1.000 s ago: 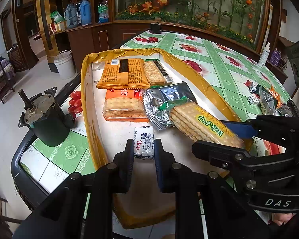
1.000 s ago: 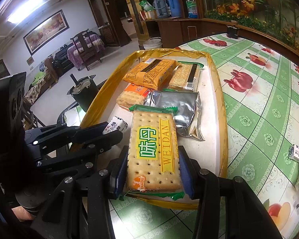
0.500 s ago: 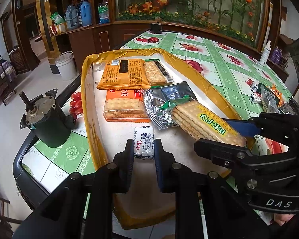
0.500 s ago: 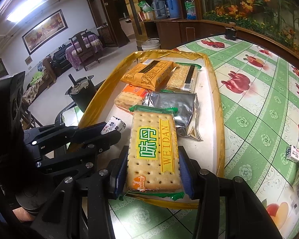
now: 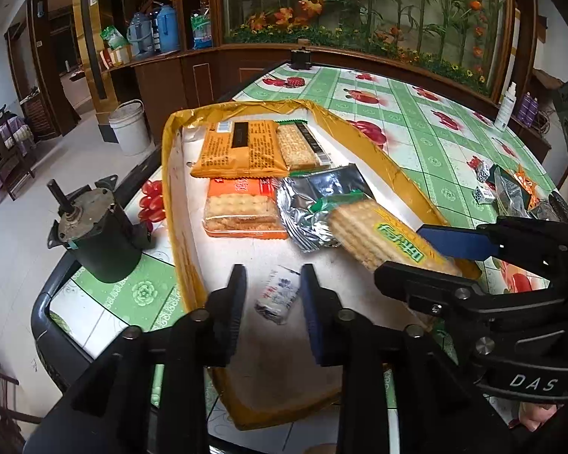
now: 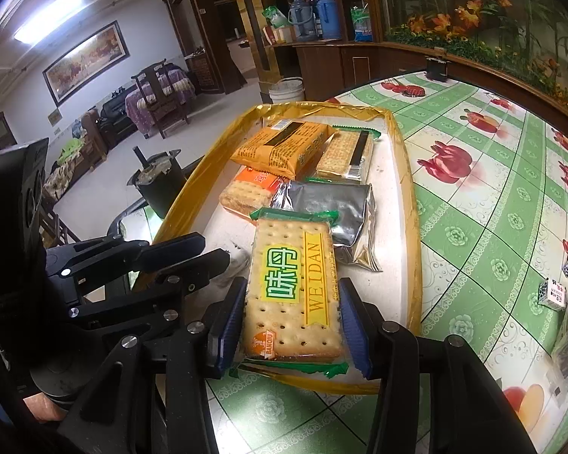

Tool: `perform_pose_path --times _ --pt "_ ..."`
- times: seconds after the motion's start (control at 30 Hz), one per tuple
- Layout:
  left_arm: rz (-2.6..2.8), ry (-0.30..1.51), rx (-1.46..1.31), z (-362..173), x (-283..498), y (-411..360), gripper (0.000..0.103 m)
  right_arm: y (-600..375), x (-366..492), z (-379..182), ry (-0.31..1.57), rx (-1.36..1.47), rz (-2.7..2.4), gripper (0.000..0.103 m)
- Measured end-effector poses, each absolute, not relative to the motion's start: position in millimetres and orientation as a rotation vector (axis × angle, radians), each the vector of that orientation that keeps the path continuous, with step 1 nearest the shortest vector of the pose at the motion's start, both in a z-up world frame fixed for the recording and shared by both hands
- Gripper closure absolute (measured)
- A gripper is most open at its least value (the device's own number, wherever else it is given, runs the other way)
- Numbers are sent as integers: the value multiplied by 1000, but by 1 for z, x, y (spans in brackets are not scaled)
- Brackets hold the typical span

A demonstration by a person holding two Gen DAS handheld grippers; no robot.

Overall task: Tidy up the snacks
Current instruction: 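Open both tools to drop the candy box and WEIDAN pack into the tray, then grasp the clear plastic bag with the left tool while the right tool returns to the table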

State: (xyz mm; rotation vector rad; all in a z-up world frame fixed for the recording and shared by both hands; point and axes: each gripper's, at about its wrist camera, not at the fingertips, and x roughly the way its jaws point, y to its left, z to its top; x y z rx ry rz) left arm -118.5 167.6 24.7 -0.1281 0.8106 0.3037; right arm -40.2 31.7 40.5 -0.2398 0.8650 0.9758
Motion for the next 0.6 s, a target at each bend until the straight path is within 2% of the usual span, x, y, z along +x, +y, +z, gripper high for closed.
perform_pose_path --times 0.1,0.27,0.4,0.6 --pt "313 795 -132 29 -121 169 60 29 -39 44 857 -224 973 53" --pt "311 773 -130 35 -123 167 56 22 -38 50 839 -192 969 51" --pt "320 750 -113 41 -125 163 41 15 -34 56 828 -156 969 51" --pt "330 722 -107 49 -128 161 41 4 -30 65 805 -109 965 51"
